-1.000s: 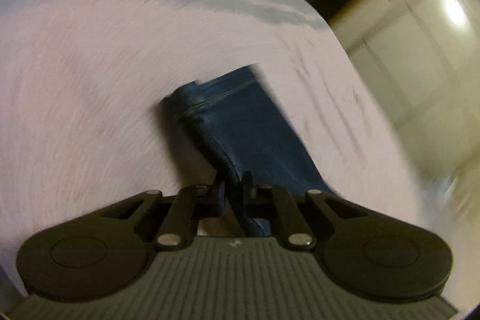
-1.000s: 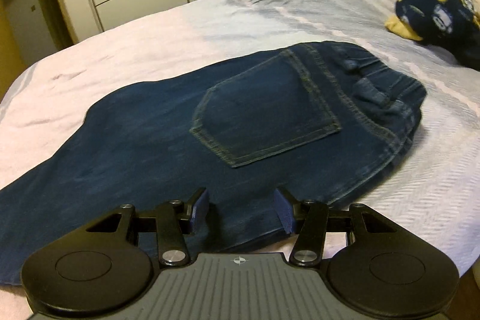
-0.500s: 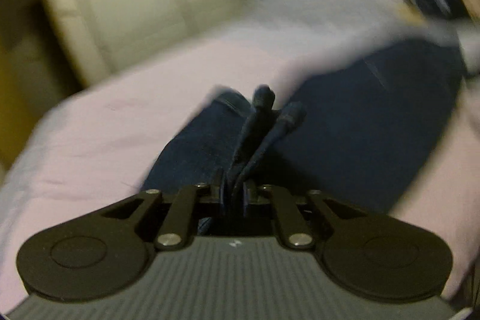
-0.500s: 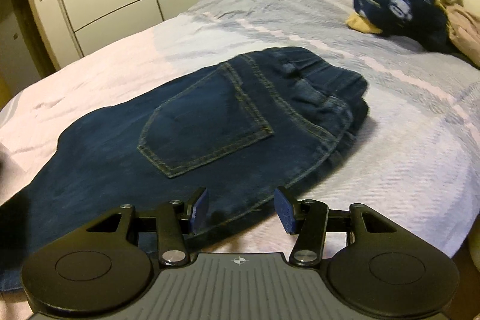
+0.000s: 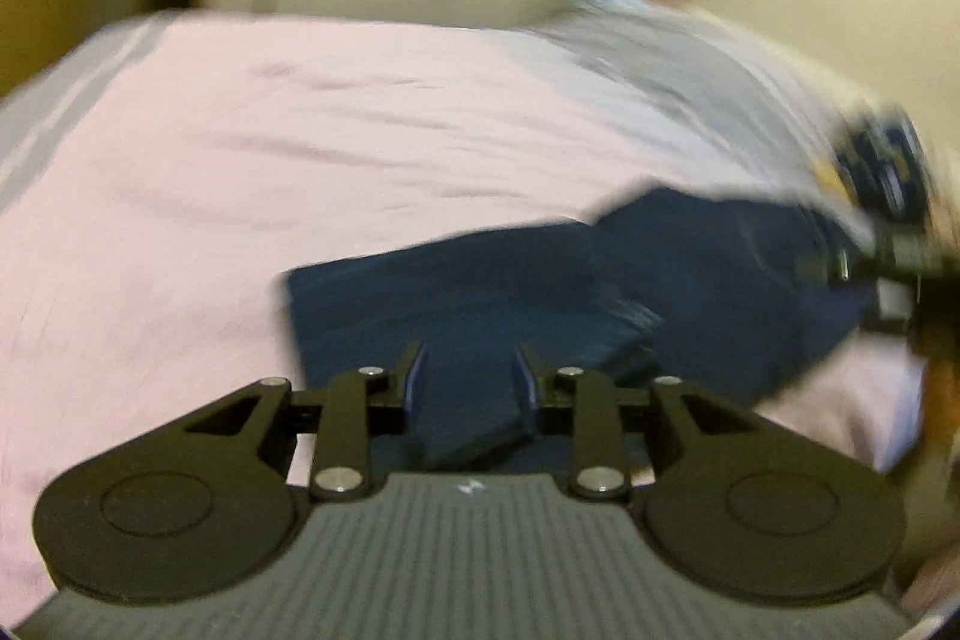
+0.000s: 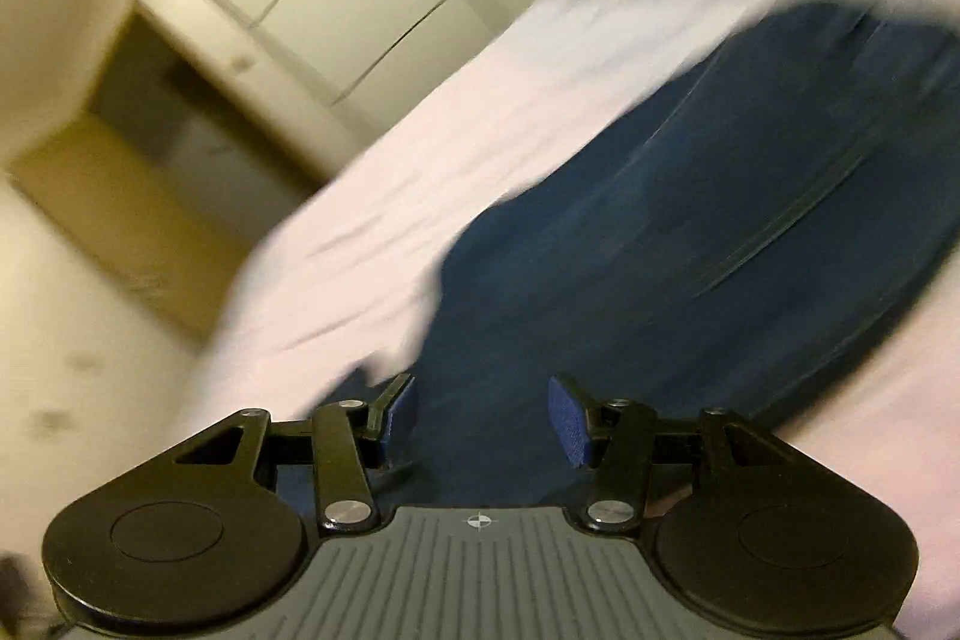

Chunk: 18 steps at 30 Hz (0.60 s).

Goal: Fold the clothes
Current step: 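Lift the jeans with both grippers and fold the leg over the waistband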

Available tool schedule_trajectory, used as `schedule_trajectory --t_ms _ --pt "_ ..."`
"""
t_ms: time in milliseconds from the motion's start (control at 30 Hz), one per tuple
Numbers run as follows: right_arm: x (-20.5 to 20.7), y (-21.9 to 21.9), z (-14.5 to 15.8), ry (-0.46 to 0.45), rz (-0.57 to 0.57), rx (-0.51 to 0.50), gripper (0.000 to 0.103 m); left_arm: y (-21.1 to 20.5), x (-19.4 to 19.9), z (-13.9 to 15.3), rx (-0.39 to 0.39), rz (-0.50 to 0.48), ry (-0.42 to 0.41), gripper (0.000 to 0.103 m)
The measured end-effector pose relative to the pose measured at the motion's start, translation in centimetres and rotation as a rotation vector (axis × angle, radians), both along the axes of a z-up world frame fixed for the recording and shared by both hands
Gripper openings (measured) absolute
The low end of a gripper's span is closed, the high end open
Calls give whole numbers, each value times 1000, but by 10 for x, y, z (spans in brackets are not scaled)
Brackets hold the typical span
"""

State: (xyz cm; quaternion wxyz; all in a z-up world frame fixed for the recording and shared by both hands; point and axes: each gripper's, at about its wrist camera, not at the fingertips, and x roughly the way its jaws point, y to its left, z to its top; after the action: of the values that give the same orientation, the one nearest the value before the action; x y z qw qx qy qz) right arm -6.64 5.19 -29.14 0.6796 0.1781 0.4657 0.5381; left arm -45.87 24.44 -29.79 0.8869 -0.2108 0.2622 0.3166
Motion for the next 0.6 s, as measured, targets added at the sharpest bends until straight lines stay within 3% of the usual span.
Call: schedule_trajectory --t_ms 133,233,467,533,600 --pt "-19 48 -34 281 79 -14 52 44 -44 -16 -167 172 -61 24" --pt "-32 72 -52 351 67 -105 52 69 -48 -29 -205 209 -56 24" --pt "-50 98 -52 257 23 -150 49 88 -43 -52 -265 180 -93 24" --pt "-55 102 -49 190 29 -135 24 88 -43 -52 -271 177 -107 24" --pt "-58 97 -38 98 36 -71 13 90 -40 -49 -277 169 -129 24"
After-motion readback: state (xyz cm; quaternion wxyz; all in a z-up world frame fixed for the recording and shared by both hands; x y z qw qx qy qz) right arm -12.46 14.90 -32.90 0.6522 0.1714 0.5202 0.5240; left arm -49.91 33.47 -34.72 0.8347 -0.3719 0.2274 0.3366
